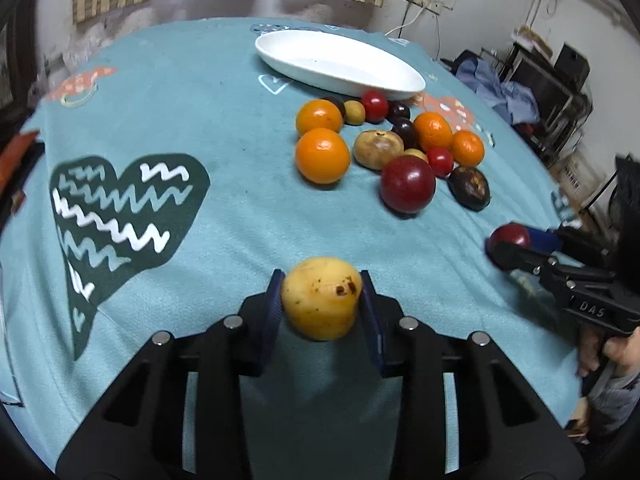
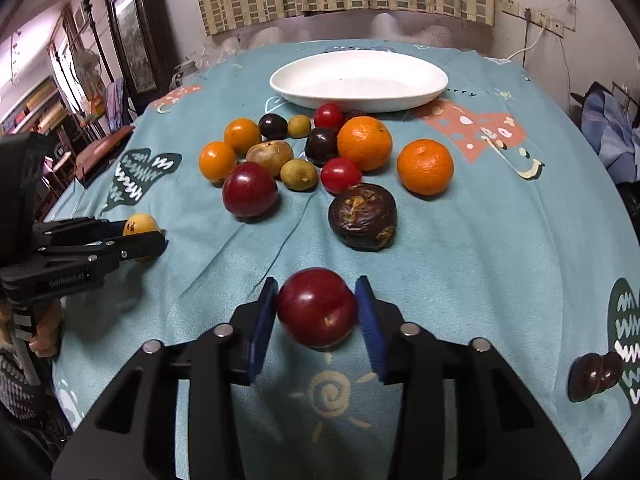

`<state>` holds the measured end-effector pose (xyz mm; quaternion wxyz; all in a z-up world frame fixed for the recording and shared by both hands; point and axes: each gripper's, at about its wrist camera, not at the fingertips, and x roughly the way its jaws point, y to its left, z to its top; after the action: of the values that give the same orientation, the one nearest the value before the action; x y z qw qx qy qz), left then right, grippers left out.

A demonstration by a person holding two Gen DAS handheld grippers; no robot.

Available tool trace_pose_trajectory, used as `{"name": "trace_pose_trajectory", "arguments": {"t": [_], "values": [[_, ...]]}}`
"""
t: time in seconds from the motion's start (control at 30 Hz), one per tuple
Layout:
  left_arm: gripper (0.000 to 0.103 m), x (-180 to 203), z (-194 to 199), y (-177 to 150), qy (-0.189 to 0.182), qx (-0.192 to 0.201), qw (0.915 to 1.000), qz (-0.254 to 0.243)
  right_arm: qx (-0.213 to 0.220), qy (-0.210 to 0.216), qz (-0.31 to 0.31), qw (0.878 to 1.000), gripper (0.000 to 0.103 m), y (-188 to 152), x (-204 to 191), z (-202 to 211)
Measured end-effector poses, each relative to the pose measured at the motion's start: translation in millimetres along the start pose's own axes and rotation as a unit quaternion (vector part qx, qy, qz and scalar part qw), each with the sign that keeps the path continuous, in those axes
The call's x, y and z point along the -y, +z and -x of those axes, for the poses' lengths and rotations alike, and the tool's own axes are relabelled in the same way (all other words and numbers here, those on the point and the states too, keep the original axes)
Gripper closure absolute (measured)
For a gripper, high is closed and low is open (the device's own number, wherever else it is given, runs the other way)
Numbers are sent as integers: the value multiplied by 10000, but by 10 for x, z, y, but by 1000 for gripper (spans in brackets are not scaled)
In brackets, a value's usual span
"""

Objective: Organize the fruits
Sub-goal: 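Grasp the yellow apricot with the left tool while the right tool grasps a red plum, then carry both fruits onto the white plate and open both tools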

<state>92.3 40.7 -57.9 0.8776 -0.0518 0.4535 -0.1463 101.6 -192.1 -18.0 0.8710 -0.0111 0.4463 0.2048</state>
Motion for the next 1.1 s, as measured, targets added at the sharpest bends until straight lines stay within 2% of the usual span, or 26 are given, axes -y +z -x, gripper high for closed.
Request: {"name": "trace_pose_trajectory", "arguments": {"t": [0.17,0.3,0.37,0.47,0.63,0.7,0.83,0.9,0.93,1.03,1.1], "values": [[66,72,-6,-9,121,12,9998,-154,-4,184,-115,9998,63,14,52,22],[67,84,13,74,158,15,9997,-165,255,247,-125,9993,63,197,84,199],[66,131,73,268,252,165,9993,-219,449,211,-101,9987,63,378,97,278],[66,285,132,744,360,516,9971,-439,714,108,-66,9974,63,787,153,280],[66,488,-182,1501,455,785,9942,-578,709,-161,-235,9971,63,1462,375,-203],[66,470,-434,1740,430,744,9951,-488,674,-246,-392,9966,63,1664,500,-455],[66,373,-861,1955,419,478,9976,-289,351,-192,-468,9981,62,1876,600,-855],[66,314,-976,1981,381,395,9983,-187,316,-336,-584,9972,40,1913,630,-951],[65,278,-1016,1983,378,365,9986,-110,544,-440,-590,9958,32,1907,652,-925],[55,208,-990,1964,362,431,9984,-90,851,-339,-490,9946,32,1872,657,-794],[53,199,-926,1946,437,528,9976,-97,1001,-206,-583,9931,32,1859,680,-662]]}}
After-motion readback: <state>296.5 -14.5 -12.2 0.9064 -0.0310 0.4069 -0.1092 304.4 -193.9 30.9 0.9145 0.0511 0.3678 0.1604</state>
